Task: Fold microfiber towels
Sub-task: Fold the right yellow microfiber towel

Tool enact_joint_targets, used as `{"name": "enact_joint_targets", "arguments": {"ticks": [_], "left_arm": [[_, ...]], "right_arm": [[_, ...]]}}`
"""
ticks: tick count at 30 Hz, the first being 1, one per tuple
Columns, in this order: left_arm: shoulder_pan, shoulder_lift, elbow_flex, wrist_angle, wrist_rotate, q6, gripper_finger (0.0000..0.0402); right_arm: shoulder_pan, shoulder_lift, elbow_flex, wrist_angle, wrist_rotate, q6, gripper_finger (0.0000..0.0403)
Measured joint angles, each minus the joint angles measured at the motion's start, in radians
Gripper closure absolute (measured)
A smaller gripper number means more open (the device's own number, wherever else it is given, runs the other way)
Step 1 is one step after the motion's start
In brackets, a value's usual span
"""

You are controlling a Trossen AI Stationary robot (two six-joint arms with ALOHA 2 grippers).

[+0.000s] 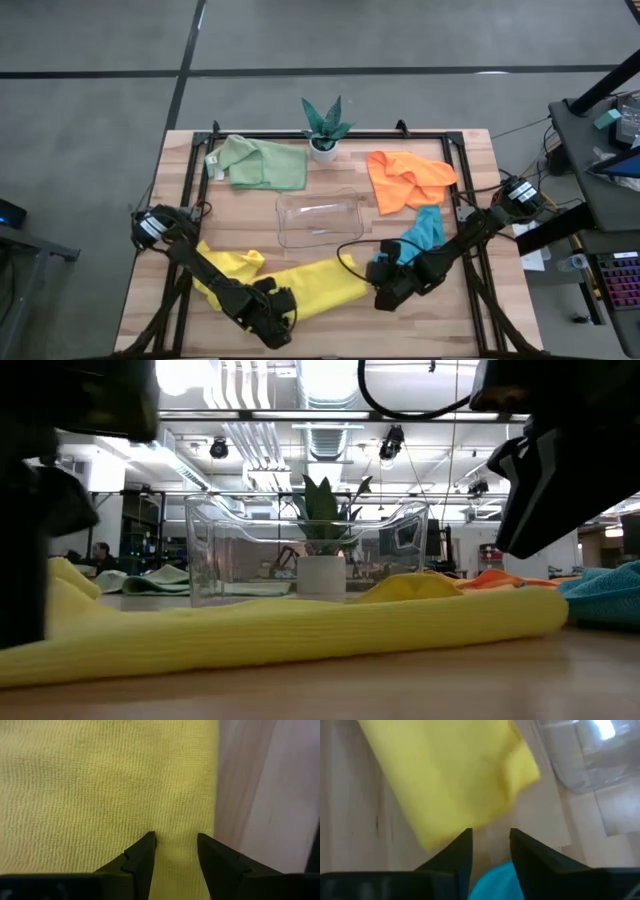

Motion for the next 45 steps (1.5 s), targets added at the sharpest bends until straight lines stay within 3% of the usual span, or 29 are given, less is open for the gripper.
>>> {"name": "enact_joint_targets", "arguments": {"ticks": [6, 15, 22, 32, 45], "left_arm": [[0.008, -0.075, -0.007, -0.093, -0.010, 0.068, 0.0266], [0.021, -0.096, -0.008, 0.074, -0.218, 0.077, 0.0266], [0.034, -0.031, -0.010, 0.112, -0.339, 0.079, 0.0266], [0.052, 0.065, -0.007, 0.142, -0.343, 0.064, 0.0266], [0.052, 0.070, -0.014, 0.144, -0.347, 0.046, 0.0266]], "right_arm": [[-0.010, 0.000, 0.000, -0.001, -0.112, 0.112, 0.0222], [-0.013, 0.000, -0.004, 0.014, -0.076, 0.265, 0.0169], [-0.034, 0.000, -0.061, 0.203, -0.036, 0.337, 0.0147], [-0.083, 0.066, -0.074, 0.329, -0.054, 0.342, 0.0136], [-0.107, 0.155, -0.075, 0.468, -0.061, 0.338, 0.0136]]}}
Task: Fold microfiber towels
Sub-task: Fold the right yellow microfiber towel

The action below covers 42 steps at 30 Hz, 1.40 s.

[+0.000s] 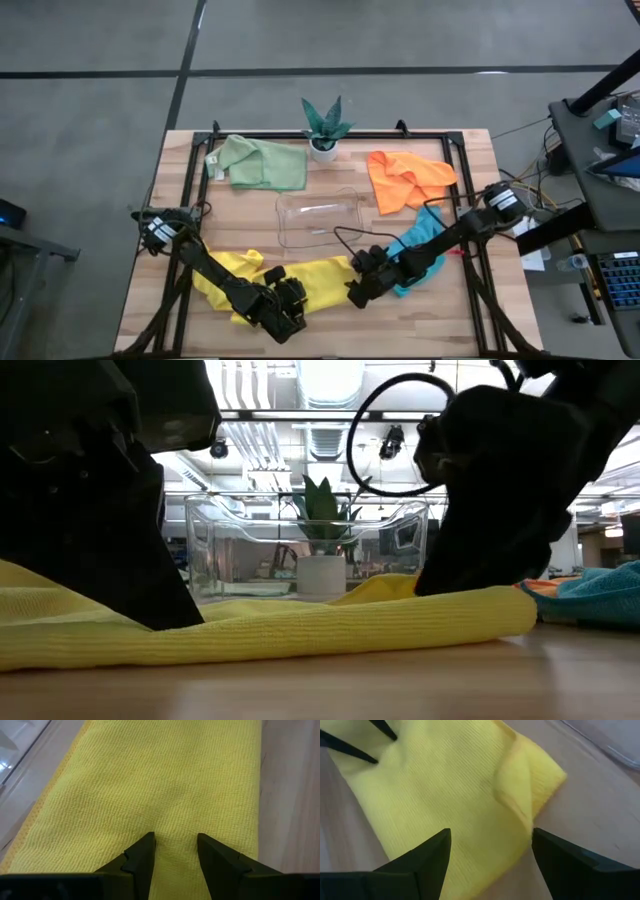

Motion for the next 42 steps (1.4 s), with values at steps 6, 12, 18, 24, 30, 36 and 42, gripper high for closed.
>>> {"name": "enact_joint_targets", "arguments": {"ticks": [6, 12, 18, 24, 30, 36, 42], "left_arm": [[0.000, 0.000, -0.001, 0.004, 0.000, 0.000, 0.0266], [0.000, 0.000, -0.003, 0.009, -0.007, 0.003, 0.0266], [0.000, 0.001, -0.003, 0.012, -0.012, 0.009, 0.0266], [0.000, 0.002, -0.004, 0.016, -0.018, 0.009, 0.0266], [0.000, 0.003, 0.001, 0.016, -0.030, 0.014, 0.0266], [-0.003, -0.041, 0.034, 0.008, -0.021, 0.084, 0.0266], [-0.031, -0.112, 0.053, 0.013, 0.001, 0.144, 0.0266]], "right_arm": [[-0.003, 0.050, 0.019, 0.077, -0.021, -0.024, 0.0136], [-0.003, 0.089, 0.062, 0.137, -0.050, -0.093, 0.0151], [-0.012, 0.092, 0.086, 0.168, -0.050, -0.128, 0.0205], [-0.020, 0.095, 0.087, 0.172, -0.046, -0.149, 0.0292], [-0.020, 0.091, 0.086, 0.170, -0.043, -0.198, 0.0385], [-0.020, 0.029, 0.086, 0.048, -0.043, -0.222, 0.0393], [-0.011, -0.082, 0.086, -0.200, -0.043, -0.225, 0.0394]]}}
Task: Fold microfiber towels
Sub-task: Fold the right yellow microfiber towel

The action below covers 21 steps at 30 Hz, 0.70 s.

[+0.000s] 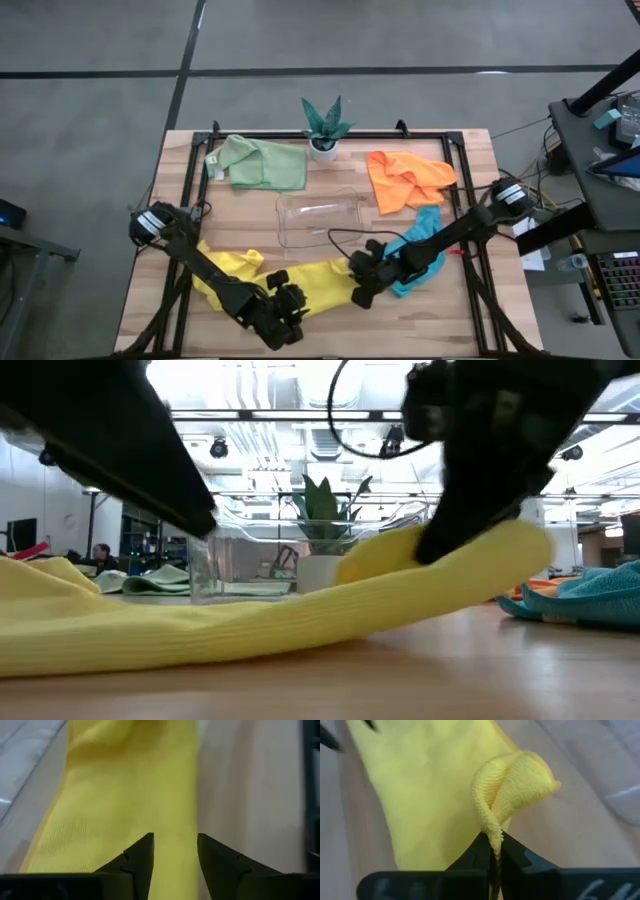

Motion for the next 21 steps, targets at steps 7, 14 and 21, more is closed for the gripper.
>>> {"name": "enact_joint_targets", "arguments": {"ticks": [7, 14, 21], "left_arm": [[-0.033, -0.031, 0.000, -0.028, 0.007, 0.010, 0.0266], [-0.049, -0.036, 0.000, -0.103, 0.061, -0.071, 0.0265], [-0.070, -0.049, 0.001, -0.234, 0.098, -0.174, 0.0265]], "right_arm": [[0.026, -0.133, 0.000, -0.231, 0.002, 0.035, 0.0394], [0.038, -0.275, -0.002, -0.445, 0.010, 0.123, 0.0394], [0.040, -0.324, -0.002, -0.328, 0.000, 0.128, 0.0394]]}}
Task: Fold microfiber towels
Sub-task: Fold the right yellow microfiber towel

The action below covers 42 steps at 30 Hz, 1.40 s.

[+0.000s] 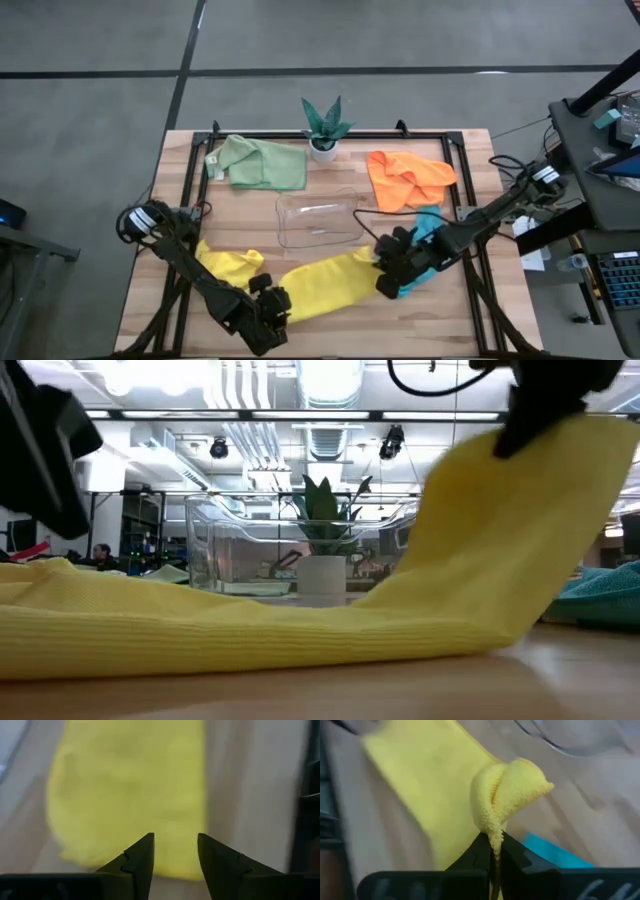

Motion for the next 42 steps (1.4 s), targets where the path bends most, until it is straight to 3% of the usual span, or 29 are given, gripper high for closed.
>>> {"name": "enact_joint_targets", "arguments": {"ticks": [13, 23, 30, 42], "left_arm": [[0.000, -0.015, -0.045, -0.112, -0.059, -0.056, 0.0266], [0.000, -0.048, -0.063, -0.341, -0.098, -0.253, 0.0266], [0.000, -0.048, -0.068, -0.348, -0.194, -0.260, 0.0266], [-0.013, -0.048, -0.068, -0.346, -0.192, -0.261, 0.0266]], "right_arm": [[-0.028, 0.158, 0.000, 0.407, -0.026, -0.074, 0.0394], [-0.072, 0.297, 0.017, 0.664, -0.030, -0.096, 0.0394], [-0.087, 0.427, 0.129, 0.683, -0.029, -0.125, 0.0394], [-0.114, 0.626, 0.354, 0.654, -0.027, -0.197, 0.0394]]}}
